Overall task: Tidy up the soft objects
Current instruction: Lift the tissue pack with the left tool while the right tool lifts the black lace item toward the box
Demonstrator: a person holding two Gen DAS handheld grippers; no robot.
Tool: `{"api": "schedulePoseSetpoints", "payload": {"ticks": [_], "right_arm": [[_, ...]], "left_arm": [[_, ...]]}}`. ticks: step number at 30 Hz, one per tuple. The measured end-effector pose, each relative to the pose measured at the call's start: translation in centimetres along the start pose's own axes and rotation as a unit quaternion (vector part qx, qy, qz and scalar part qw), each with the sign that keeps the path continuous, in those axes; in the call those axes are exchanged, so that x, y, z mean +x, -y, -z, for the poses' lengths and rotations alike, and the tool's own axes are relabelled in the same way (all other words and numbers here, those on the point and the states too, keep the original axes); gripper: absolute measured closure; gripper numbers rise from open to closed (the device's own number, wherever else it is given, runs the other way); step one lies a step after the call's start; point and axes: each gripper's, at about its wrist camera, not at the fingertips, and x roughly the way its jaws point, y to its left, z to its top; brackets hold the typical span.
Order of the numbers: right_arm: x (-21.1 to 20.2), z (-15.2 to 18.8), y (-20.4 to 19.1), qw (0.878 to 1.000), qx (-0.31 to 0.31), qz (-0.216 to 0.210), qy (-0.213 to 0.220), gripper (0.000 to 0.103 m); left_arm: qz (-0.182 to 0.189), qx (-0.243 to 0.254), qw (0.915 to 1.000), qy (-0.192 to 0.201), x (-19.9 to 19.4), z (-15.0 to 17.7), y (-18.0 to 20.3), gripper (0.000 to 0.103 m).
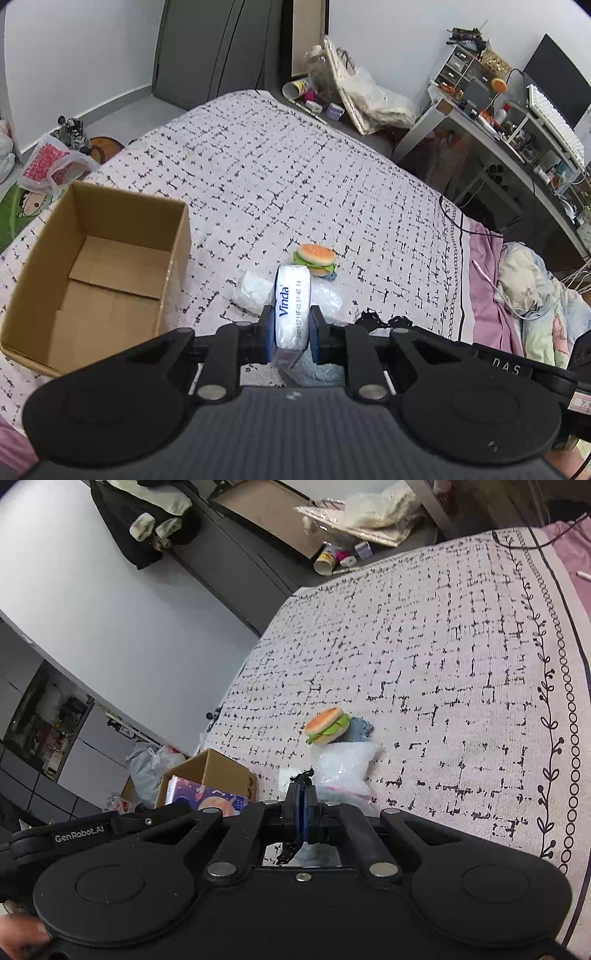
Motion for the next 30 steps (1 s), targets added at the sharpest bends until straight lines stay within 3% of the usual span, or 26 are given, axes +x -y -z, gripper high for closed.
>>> {"api": "schedulePoseSetpoints", "payload": {"ticks": [13,30], "right_arm": [[-1.8,0.6,-3.8,0.999,-0.02,-0.003,0.051,0.102],[-0.7,1.1,-8.2,0.997,-0.038,0.008,0.064,0.102]], "left_arm": [[0.001,0.003,0.9994,0.033,-3.3,-0.9,-2.0,0.085],[-0.003,-0.018,0.9974,0.069,-5.1,-2.4,-6.3,0.085]]}}
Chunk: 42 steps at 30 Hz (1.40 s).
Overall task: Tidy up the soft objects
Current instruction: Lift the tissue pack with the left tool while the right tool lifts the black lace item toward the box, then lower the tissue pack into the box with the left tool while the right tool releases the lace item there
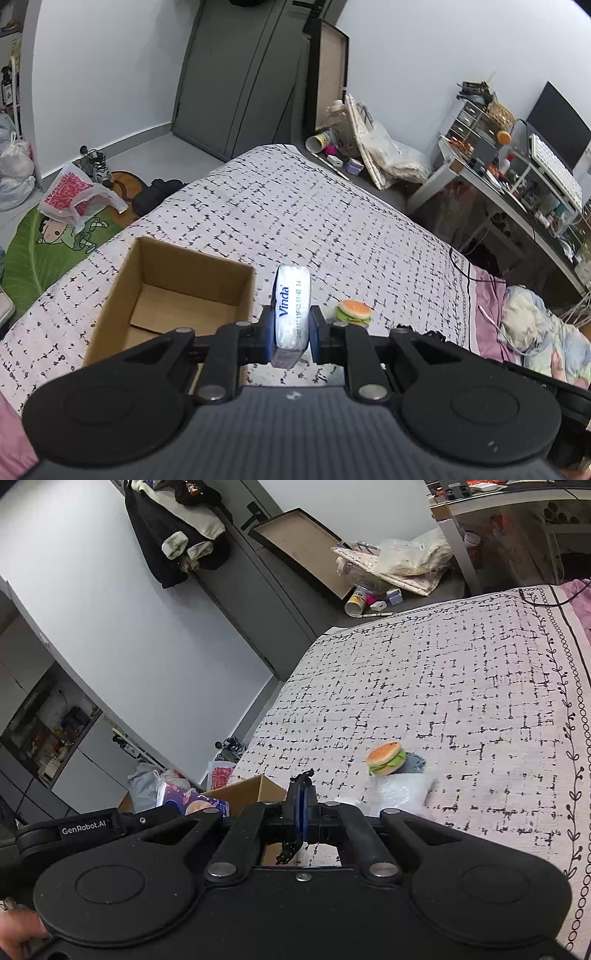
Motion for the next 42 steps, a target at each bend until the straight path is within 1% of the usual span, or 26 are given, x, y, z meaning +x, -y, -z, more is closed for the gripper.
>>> {"api": "schedulePoseSetpoints", "payload": {"ticks": [11,21,25,30,35,42], "right_arm": [[2.6,-0.2,-3.1,1.0,-0.014,-0.002,-0.01,0.102],[6.1,-0.4,-6.3,0.999,-0.025,-0.007,-0.031,0.102],[7.4,-0.4,-7.5,0.999,-0.022,-0.018,-0.036,0.102],[9.4,-0.3,-9.0,0.998,-0.028,-0.026,-0.054,0.101],[11.1,0.0,-9.9,0.997,-0.033,-0.02,-0.068,0.101],[12.9,0.6,-9.6,0.996,-0.024,-0.008,-0.082,0.101]], "left_arm": [[-0.008,-0.039,0.9991,0.01,0.6,-1.5,-4.6,0.085],[-0.025,-0.075,0.9969,0.003,1.9,-3.3,-9.4,0.085],[-0.035,-0.087,0.9956,-0.007,2.8,-3.8,-11.2,0.085],[-0.038,-0.098,0.9942,-0.019,4.2,-3.9,-12.8,0.085],[-0.034,-0.111,0.9926,-0.036,6.1,-3.9,-13.9,0.085],[-0.021,-0.111,0.9919,-0.058,8.7,-3.7,-14.0,0.085]]}}
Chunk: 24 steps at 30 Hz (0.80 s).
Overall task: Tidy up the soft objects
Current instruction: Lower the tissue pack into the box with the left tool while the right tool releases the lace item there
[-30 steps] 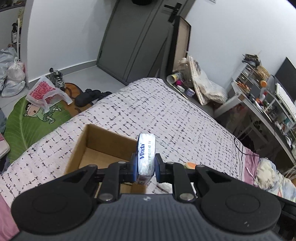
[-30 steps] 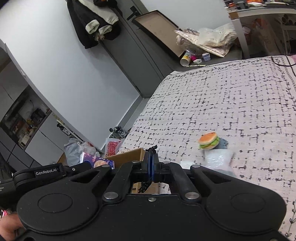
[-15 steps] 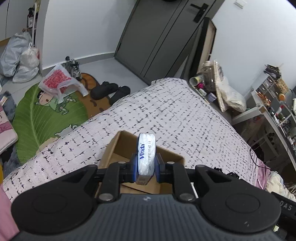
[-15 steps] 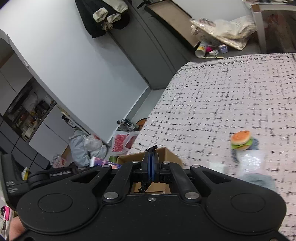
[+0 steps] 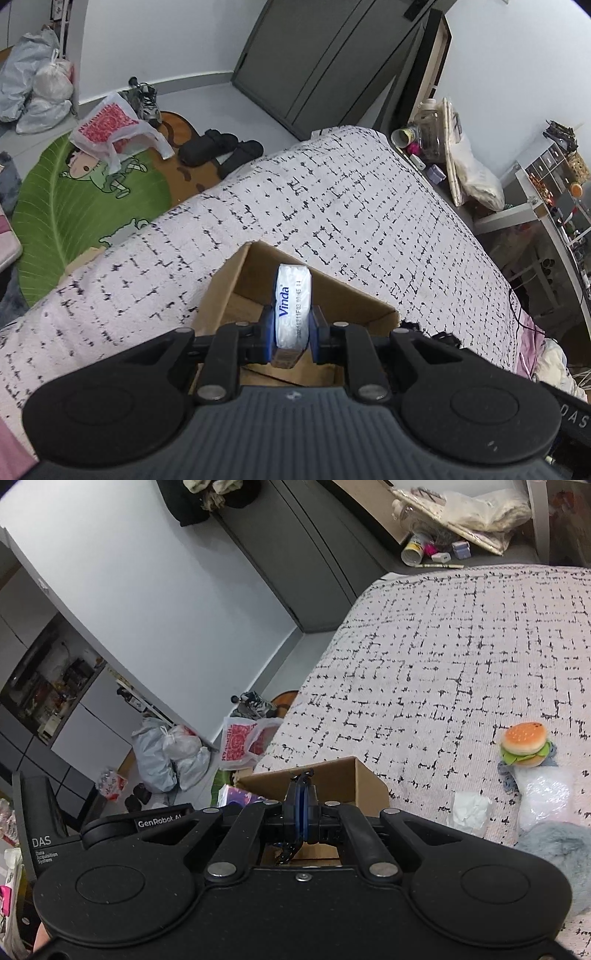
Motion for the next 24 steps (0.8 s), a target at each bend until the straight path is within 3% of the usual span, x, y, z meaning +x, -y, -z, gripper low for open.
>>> {"api": "schedulePoseSetpoints", "payload": {"ticks": [14,18,24], "right_arm": [[2.7,-0.1,0.1,1.0,-0.003,0.008,-0.019,0.101],[3.6,-0.1,-0.2,1.0,-0.009,0.012,-0.026,0.101],[4.9,-0.2,-0.2,0.999,-0.008,0.013,-0.033,0.101]], "left_arm": [[-0.014,0.011,0.9994,-0.03,4.1,0.3,0.3,0.085],[-0.032,0.011,0.9987,-0.039,4.3,0.0,0.2,0.073],[-0.05,0.024,0.9983,-0.019,2.4,-0.9,0.5,0.067]]}}
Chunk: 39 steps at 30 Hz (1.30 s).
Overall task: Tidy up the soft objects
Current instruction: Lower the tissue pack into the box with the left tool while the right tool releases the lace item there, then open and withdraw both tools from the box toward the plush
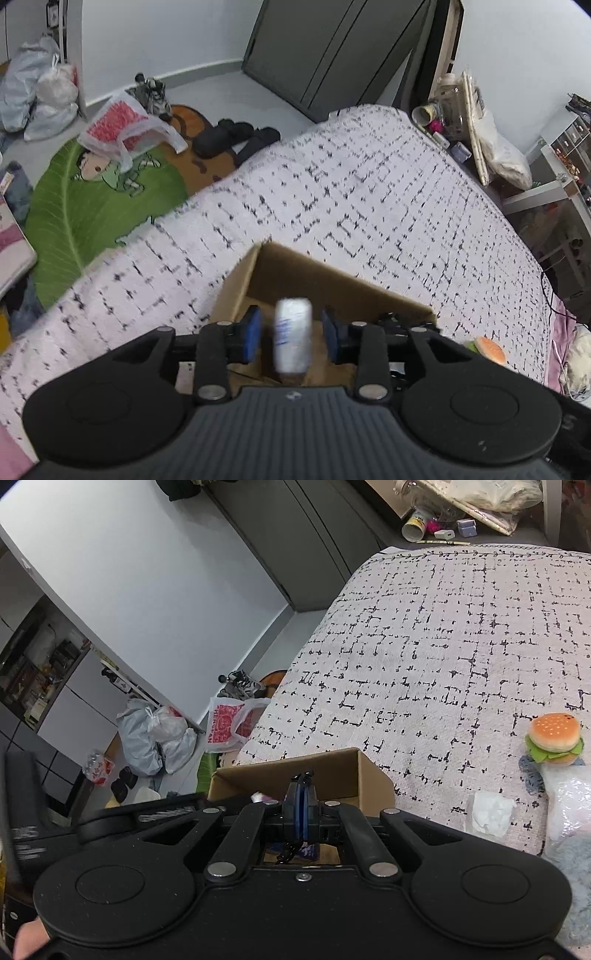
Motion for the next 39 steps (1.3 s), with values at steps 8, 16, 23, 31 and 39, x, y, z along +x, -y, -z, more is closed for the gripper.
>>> {"api": "schedulePoseSetpoints", "payload": {"ticks": [8,16,23,31,39], "right_arm": [[0.1,0.1,0.0,1.0,0.01,-0.017,-0.001,0.085],[-3.3,0.7,0.7,1.0,0.005,-0.02,0.004,0.083],[-6.6,1.2,1.4,1.0,-0.016,-0.009,0.008,0.056],[-10.3,1.8,3.0,0.999,-0.035,0.001,0.024,0.036],[-13.4,2.1,4.8,0.998,-0.04,0.006,0.04,0.019]], "left_arm": [[-0.011,0.014,0.9997,0.019,-2.4,-0.3,0.5,0.053],[-0.023,0.021,0.9993,0.021,-4.1,0.8,1.4,0.028],[-0.034,0.03,0.9987,0.025,-5.9,2.1,2.4,0.017],[-0.034,0.031,0.9976,0.052,-8.2,3.9,3.8,0.0],[-0.034,0.053,0.9946,0.083,-10.1,5.9,6.2,0.0]]}}
